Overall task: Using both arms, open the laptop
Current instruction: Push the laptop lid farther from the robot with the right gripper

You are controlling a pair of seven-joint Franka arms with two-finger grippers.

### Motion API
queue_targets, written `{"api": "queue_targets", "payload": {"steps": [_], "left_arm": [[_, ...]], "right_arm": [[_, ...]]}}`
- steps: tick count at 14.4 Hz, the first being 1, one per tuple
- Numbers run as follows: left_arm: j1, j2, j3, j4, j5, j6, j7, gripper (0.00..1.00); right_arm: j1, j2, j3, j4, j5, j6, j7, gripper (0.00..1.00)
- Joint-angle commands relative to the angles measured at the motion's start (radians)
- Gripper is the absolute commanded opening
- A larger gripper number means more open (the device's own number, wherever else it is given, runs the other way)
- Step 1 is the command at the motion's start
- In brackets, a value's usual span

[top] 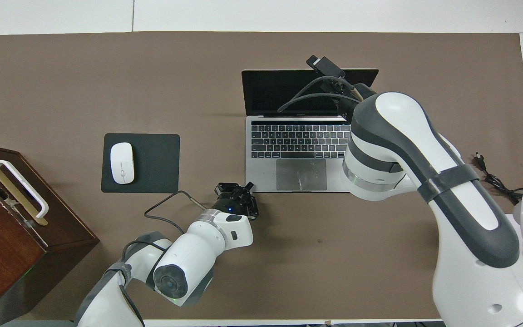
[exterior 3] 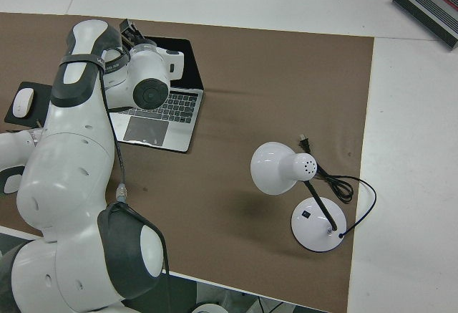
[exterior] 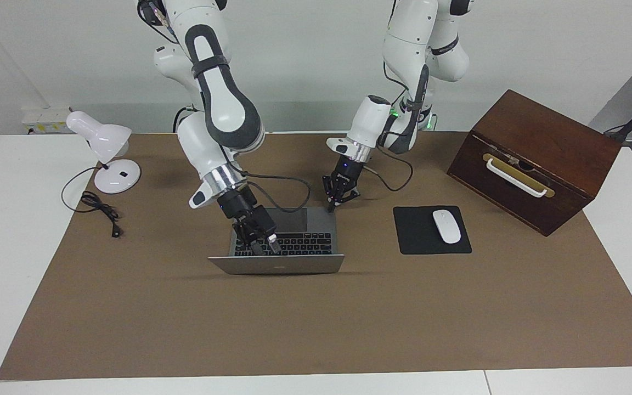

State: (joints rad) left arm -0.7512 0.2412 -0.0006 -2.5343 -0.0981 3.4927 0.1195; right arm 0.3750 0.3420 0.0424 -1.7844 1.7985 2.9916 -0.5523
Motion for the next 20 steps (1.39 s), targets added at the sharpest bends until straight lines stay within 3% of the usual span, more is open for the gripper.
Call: {"api": "queue_targets", "payload": {"steps": [1,9,14,20], "left_arm": [[-0.02,0.044,0.014,0.025,-0.019,0.012,0.003,0.0],[-0.02,0.044,0.014,0.032,-0.034,0.012,0.003,0.0],[-0.02,0.036,0.011,0.037,-0.066,0.012,0.002,0.0],[-0.028,0.03,0.013,0.042,-0.078,0.011,-0.009,0.0]], "right_arm": [[-0.01,0.055,0.007,0.057,-0.027,-0.007,0.102,1.0],[-0.007,0.104,0.005,0.117,-0.083,0.003,0.437,1.0],[-0.014,0.175,0.005,0.201,-0.162,-0.002,0.495,1.0],[0.045,0.164,0.005,0.207,-0.173,0.065,0.514,1.0]]}}
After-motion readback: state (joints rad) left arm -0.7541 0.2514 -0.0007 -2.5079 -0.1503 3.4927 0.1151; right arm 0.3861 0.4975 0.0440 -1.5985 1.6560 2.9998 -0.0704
